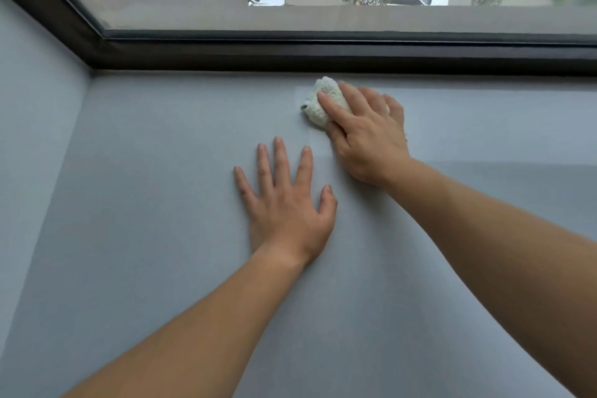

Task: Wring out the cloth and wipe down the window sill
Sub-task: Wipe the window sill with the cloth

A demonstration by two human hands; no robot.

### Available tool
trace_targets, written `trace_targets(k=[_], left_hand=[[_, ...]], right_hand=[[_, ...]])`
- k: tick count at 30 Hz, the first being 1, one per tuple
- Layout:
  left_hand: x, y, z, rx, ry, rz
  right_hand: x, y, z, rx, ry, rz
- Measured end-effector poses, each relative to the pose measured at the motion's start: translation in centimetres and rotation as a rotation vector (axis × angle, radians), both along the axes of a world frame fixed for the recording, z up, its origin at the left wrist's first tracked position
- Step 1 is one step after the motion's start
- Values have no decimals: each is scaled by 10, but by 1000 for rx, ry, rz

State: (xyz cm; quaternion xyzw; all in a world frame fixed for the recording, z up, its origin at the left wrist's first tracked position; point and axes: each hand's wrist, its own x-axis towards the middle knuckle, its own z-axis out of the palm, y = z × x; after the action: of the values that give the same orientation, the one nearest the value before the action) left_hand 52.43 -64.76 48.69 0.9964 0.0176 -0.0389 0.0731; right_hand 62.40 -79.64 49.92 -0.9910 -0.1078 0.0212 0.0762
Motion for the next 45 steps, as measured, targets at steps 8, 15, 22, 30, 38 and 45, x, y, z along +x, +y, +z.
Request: trace_targets(k=[8,15,22,30,38,45], left_hand=[[0,2,3,4,38,-19],[1,3,3,3,45,-26],[1,4,3,2,49,-29],[3,8,3,-31,40,-38],[4,9,3,-49,28,-40],[-15,10,15,-215,-129,-233]], right_hand=[[7,-100,-2,-10,-53,-270],[-33,-89,-6,-11,-52,-305],[-50,-93,-2,29,-27,-464],[-73,-99,5,-18,25,-282],[-156,-71,1,-34,-3,-45],[-153,-73,0,19,-5,-395]])
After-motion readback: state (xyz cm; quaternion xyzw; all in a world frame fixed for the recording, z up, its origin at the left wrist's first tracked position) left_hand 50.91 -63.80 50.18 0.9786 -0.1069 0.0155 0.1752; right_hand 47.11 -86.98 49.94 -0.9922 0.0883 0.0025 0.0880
